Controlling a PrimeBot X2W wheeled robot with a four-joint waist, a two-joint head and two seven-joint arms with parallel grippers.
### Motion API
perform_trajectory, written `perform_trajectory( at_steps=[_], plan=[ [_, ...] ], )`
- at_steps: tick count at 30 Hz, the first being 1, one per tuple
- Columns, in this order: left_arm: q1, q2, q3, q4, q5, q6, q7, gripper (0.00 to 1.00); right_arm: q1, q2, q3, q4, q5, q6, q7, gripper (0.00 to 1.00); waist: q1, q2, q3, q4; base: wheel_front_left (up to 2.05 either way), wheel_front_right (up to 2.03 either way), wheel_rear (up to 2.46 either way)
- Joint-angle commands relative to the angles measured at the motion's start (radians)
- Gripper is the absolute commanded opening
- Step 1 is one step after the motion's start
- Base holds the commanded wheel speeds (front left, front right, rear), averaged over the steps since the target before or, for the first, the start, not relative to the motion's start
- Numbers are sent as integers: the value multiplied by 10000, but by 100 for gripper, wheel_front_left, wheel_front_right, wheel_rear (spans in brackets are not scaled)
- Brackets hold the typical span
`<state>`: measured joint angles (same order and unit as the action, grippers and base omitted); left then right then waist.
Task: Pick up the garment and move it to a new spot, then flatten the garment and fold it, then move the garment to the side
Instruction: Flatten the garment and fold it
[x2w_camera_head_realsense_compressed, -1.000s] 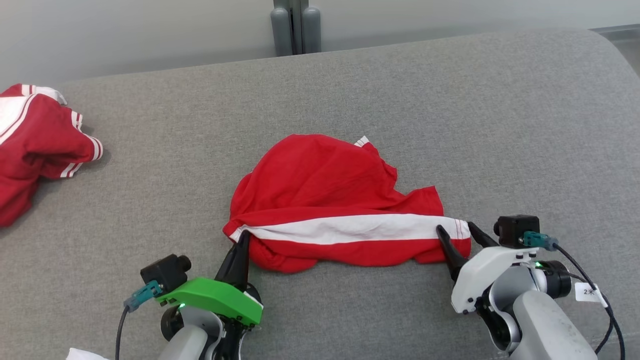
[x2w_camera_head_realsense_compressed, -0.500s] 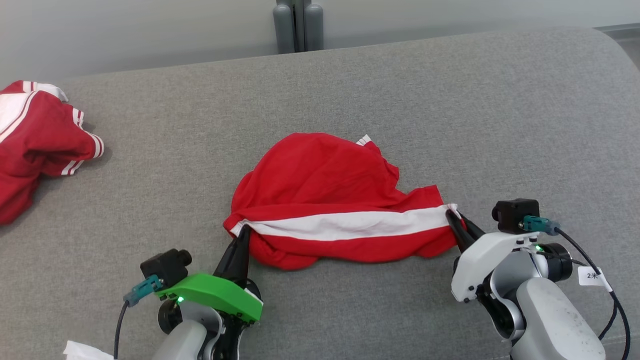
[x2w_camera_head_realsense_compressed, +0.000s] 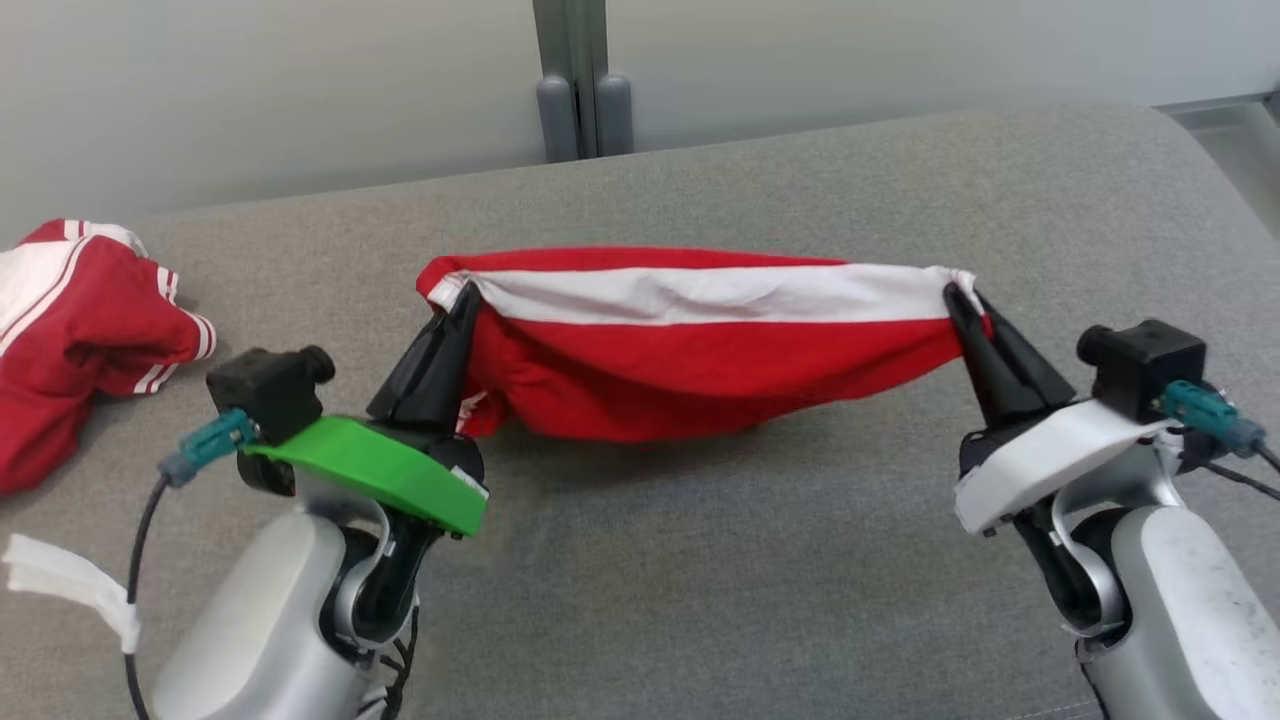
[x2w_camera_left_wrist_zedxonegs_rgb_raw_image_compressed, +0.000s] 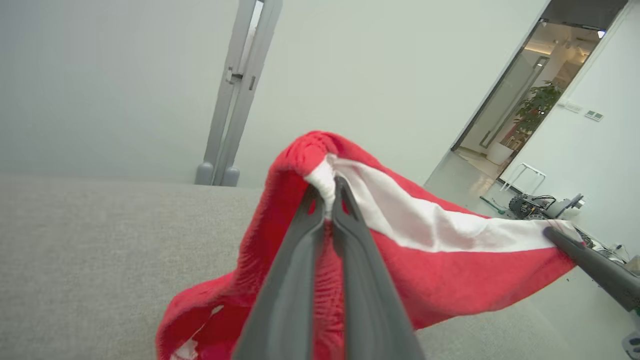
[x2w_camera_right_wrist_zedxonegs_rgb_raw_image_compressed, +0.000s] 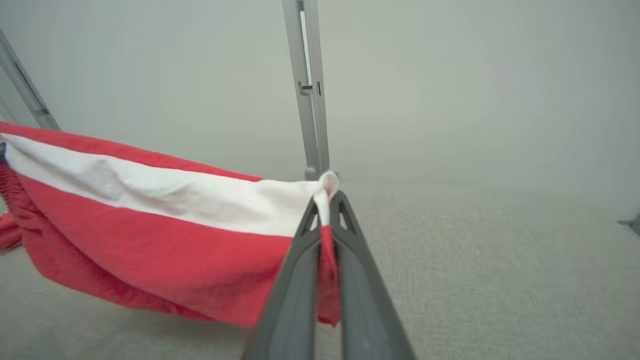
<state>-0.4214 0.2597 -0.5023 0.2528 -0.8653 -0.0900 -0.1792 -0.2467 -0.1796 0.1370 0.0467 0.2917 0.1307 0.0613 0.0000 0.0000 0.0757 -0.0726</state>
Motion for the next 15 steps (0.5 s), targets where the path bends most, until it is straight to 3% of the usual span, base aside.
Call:
perform_trajectory(
  at_steps=[1,9,15],
  plan=[
    [-156,260,-22,-532,102,83,245,0,199,-105,-123,-474,-54,1,-86,0,0,0,-378,-151,0,0,0],
    [-468,1590,273,-4661,-9,840,2105,0,490,-162,-1154,-3983,-227,1,76,0,0,0,-1067,-484,0,0,0],
    [-958,2284,589,-6807,-206,1479,3436,0,572,-87,-1741,-6157,-331,1,688,0,0,0,-1090,-661,0,0,0]
  ],
)
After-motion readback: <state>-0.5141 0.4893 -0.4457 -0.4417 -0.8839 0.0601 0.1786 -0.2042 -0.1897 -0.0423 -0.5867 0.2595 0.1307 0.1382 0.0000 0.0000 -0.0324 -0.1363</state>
